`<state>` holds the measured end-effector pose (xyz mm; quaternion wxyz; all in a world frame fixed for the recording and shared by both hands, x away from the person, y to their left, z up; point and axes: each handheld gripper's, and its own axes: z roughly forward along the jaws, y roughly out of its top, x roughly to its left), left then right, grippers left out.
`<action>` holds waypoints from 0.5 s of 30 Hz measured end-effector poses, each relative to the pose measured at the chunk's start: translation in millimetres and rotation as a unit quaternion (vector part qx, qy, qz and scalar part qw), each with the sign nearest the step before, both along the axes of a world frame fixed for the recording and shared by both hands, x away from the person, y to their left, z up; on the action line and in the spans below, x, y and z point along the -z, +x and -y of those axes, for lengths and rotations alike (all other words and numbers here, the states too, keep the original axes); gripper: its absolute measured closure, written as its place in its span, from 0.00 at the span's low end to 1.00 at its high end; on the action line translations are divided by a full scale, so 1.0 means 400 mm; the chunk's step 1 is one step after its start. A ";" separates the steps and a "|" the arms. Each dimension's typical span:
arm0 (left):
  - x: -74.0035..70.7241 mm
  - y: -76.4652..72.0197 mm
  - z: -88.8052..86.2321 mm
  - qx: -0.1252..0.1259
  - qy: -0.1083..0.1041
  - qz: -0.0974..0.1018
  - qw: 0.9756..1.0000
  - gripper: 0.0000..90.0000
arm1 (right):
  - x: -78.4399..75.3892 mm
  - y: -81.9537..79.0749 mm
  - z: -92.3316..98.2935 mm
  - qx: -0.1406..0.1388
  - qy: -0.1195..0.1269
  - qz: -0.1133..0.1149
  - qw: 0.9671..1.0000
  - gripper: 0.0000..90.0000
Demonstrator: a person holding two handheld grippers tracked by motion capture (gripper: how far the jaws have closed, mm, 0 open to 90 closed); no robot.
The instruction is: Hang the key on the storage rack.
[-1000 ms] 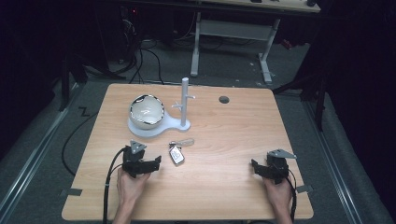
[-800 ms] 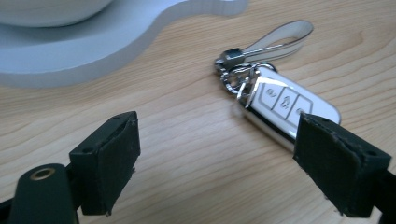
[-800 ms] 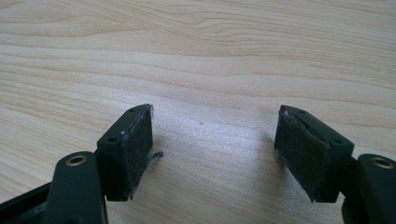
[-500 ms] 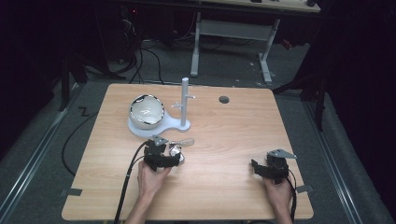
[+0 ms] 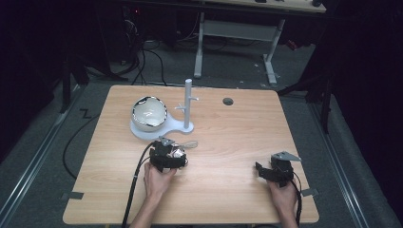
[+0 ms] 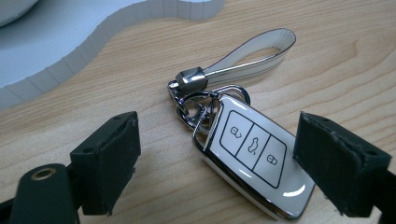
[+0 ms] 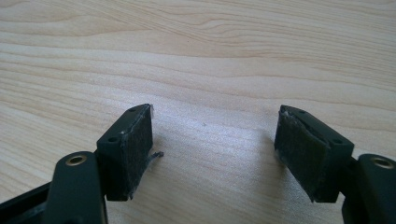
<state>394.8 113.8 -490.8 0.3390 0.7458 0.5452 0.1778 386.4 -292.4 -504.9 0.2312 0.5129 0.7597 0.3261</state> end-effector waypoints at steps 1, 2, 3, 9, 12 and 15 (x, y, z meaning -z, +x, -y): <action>-0.002 0.000 -0.002 0.005 0.006 -0.002 1.000 0.17 | 0.000 0.000 0.000 0.000 0.000 0.000 1.000 0.31; -0.004 -0.001 -0.002 0.005 0.010 0.000 1.000 0.17 | 0.000 0.000 0.000 -0.001 0.000 0.001 1.000 0.31; -0.004 -0.001 -0.002 0.005 0.010 0.000 1.000 0.17 | 0.000 0.000 0.000 -0.001 0.000 0.001 1.000 0.31; -0.010 -0.005 -0.011 0.006 0.022 0.002 1.000 0.21 | 0.000 -0.001 0.000 -0.002 0.000 0.001 1.000 0.31; -0.012 -0.007 -0.006 0.005 0.021 0.001 1.000 0.21 | 0.000 -0.001 0.001 -0.003 -0.001 0.001 1.000 0.31; -0.012 -0.006 0.003 0.001 0.016 0.005 1.000 0.18 | 0.000 -0.001 0.001 -0.002 -0.001 0.001 1.000 0.31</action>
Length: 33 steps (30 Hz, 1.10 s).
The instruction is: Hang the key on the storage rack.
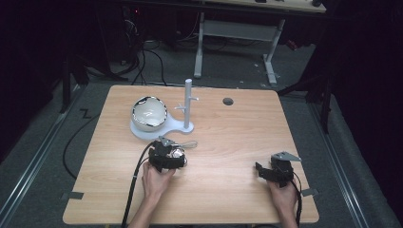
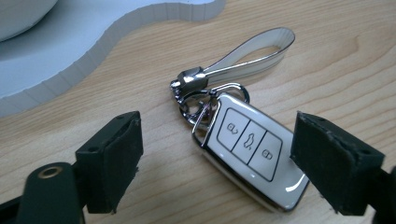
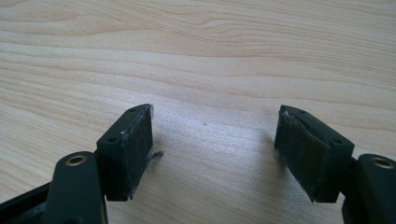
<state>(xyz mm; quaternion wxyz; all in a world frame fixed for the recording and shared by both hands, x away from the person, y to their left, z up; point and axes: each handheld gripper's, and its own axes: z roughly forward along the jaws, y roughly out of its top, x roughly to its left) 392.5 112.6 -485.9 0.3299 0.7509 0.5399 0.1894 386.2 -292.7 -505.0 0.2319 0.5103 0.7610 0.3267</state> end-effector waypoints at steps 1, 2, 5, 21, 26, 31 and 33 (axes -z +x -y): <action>0.001 0.002 0.004 -0.002 -0.002 -0.001 1.000 0.17 | 0.000 0.000 0.000 0.000 0.000 0.000 1.000 0.31; 0.001 0.002 0.004 -0.002 -0.002 -0.001 1.000 0.17 | 0.000 0.000 0.000 0.000 0.000 0.000 1.000 0.31; 0.005 0.005 0.014 -0.002 0.004 -0.009 1.000 0.17 | 0.000 0.000 0.000 0.000 0.000 0.000 1.000 0.31; 0.001 0.002 0.036 -0.005 0.012 -0.009 1.000 0.18 | 0.000 0.000 0.000 0.000 0.001 0.000 1.000 0.31; 0.011 0.002 0.032 -0.002 0.033 -0.015 0.999 0.21 | 0.000 0.002 0.000 0.000 0.002 -0.002 1.000 0.31; 0.023 -0.006 0.018 0.010 0.045 0.002 0.999 0.39 | 0.000 -0.001 0.000 0.000 0.001 -0.001 1.000 0.31; 0.026 -0.002 0.011 0.013 0.041 -0.001 0.999 0.42 | 0.000 0.000 0.000 -0.001 0.002 -0.001 1.000 0.31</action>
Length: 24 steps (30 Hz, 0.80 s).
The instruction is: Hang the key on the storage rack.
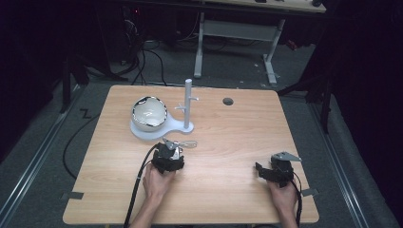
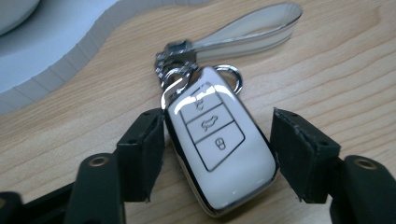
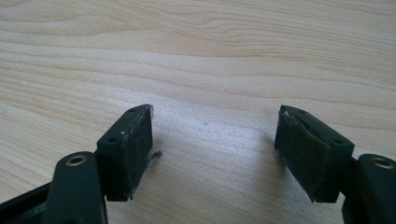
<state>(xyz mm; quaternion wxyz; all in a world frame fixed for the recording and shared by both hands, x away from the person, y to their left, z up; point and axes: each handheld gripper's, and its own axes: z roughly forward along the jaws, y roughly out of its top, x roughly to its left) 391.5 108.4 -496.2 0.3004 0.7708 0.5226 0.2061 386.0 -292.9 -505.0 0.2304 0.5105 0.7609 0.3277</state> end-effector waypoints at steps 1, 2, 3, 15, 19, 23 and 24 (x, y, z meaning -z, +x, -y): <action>0.000 0.001 -0.004 0.000 -0.001 0.000 1.000 0.44 | 0.000 0.000 0.000 0.000 0.000 0.000 1.000 0.31; -0.001 0.002 -0.010 -0.001 -0.001 0.000 1.000 0.46 | 0.000 0.000 0.000 -0.001 -0.001 0.000 1.000 0.31; -0.001 0.002 -0.013 0.000 -0.001 0.001 1.000 0.49 | 0.000 0.000 0.000 -0.001 -0.001 0.000 1.000 0.31; 0.005 0.007 -0.036 0.021 -0.009 0.017 1.000 0.55 | 0.000 0.000 0.000 -0.001 -0.002 0.000 1.000 0.31; -0.004 -0.002 -0.041 0.025 -0.002 0.031 0.999 0.55 | 0.000 0.000 0.000 -0.001 -0.002 0.000 1.000 0.31; -0.033 -0.018 -0.055 0.025 -0.026 0.055 0.998 0.56 | 0.000 0.000 0.000 -0.002 -0.003 0.000 1.000 0.31; -0.033 -0.018 -0.055 0.025 -0.026 0.055 0.998 0.56 | 0.000 0.000 0.000 -0.002 -0.003 0.000 1.000 0.31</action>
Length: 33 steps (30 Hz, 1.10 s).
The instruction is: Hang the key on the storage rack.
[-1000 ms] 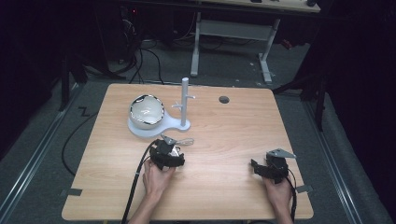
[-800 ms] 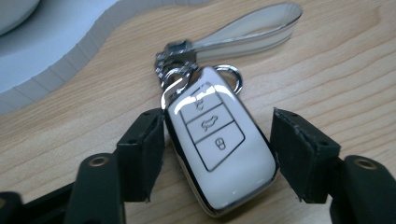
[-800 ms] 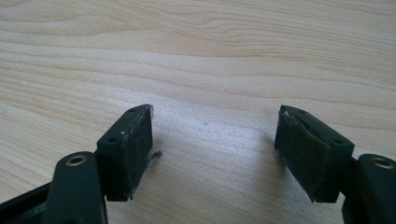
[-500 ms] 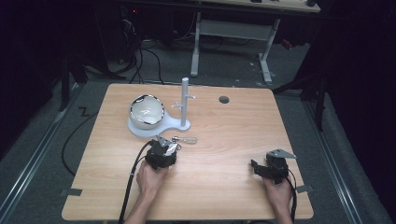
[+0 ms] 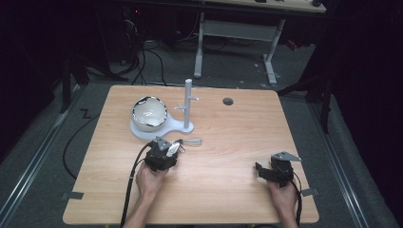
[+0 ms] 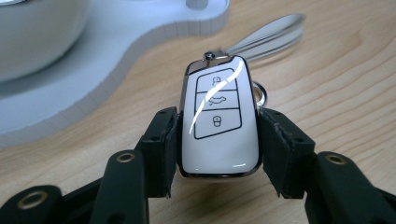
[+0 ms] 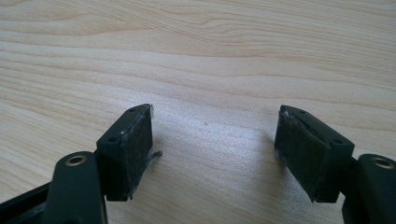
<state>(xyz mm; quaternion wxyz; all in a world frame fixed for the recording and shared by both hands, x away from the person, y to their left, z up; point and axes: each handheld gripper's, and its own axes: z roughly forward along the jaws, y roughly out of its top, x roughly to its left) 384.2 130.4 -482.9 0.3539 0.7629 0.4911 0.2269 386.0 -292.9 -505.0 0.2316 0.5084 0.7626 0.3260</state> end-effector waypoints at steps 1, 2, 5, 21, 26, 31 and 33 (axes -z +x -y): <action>-0.014 -0.009 -0.006 0.005 -0.010 0.008 1.000 0.56 | 0.000 0.000 0.000 0.000 0.000 0.000 1.000 0.31; -0.021 -0.013 -0.008 0.008 -0.013 0.012 1.000 0.56 | 0.000 0.000 0.000 0.000 0.000 0.000 1.000 0.31; -0.046 -0.024 -0.016 0.014 -0.017 0.024 0.999 0.56 | 0.000 0.000 0.000 0.001 0.000 0.000 1.000 0.31; -0.201 -0.032 -0.057 0.027 -0.067 0.075 0.995 0.56 | 0.000 0.000 -0.001 0.006 0.002 0.000 1.000 0.32; -0.216 -0.014 -0.071 0.015 -0.090 0.080 0.993 0.56 | 0.000 0.000 0.000 0.003 0.001 0.000 1.000 0.31; -0.234 -0.001 -0.073 0.010 -0.094 0.086 0.992 0.56 | 0.000 0.000 0.000 0.003 0.000 0.000 1.000 0.31; -0.242 0.005 -0.074 0.005 -0.092 0.087 0.992 0.56 | 0.000 0.000 -0.001 0.004 0.001 0.000 1.000 0.31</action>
